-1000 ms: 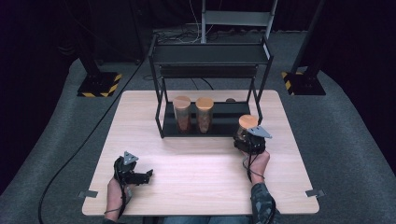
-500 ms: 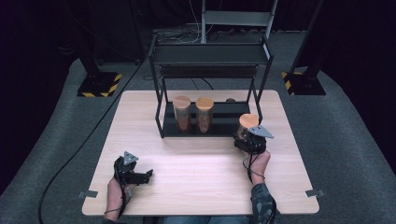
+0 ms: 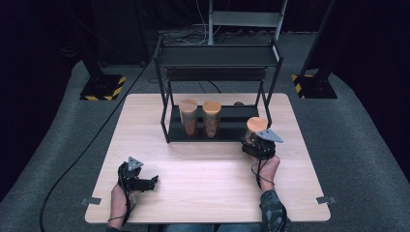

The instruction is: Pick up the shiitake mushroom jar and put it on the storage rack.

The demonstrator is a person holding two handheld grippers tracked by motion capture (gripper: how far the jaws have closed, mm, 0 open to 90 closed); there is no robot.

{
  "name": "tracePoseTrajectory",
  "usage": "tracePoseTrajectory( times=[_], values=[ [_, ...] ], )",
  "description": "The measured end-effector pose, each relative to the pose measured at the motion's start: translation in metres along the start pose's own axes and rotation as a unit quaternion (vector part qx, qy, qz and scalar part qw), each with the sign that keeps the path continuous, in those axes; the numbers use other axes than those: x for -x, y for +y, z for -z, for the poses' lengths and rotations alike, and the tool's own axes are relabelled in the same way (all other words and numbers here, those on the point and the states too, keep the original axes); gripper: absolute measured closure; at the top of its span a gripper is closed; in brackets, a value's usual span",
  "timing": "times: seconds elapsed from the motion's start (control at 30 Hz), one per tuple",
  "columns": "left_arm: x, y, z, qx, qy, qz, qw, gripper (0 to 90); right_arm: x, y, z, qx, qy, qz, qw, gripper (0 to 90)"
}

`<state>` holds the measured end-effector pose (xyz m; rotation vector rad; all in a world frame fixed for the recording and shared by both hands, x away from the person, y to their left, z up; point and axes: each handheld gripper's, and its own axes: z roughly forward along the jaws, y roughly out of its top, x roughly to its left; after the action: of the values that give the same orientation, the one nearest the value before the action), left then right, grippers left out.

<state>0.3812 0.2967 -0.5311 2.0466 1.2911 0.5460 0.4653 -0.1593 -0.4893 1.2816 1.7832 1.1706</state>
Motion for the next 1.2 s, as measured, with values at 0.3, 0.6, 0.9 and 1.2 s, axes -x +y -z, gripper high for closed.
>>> tracePoseTrajectory(
  times=[0.3,0.6,0.9,1.2],
  values=[
    [0.0,0.0,0.0,0.0,0.0,0.0,1.0,0.1,-0.002,0.006,0.002,0.001,0.004,0.005,1.0,24.6],
    [0.0,0.0,0.0,0.0,0.0,0.0,1.0,0.1,-0.003,0.012,0.004,0.003,0.006,0.011,0.9999,24.6],
    [0.0,0.0,0.0,0.0,0.0,0.0,1.0,0.1,-0.003,0.017,0.006,0.005,0.009,0.012,0.9999,24.6],
    [0.0,0.0,0.0,0.0,0.0,0.0,1.0,0.1,-0.003,0.021,0.007,0.006,0.011,0.015,0.9998,24.6]
  ],
)
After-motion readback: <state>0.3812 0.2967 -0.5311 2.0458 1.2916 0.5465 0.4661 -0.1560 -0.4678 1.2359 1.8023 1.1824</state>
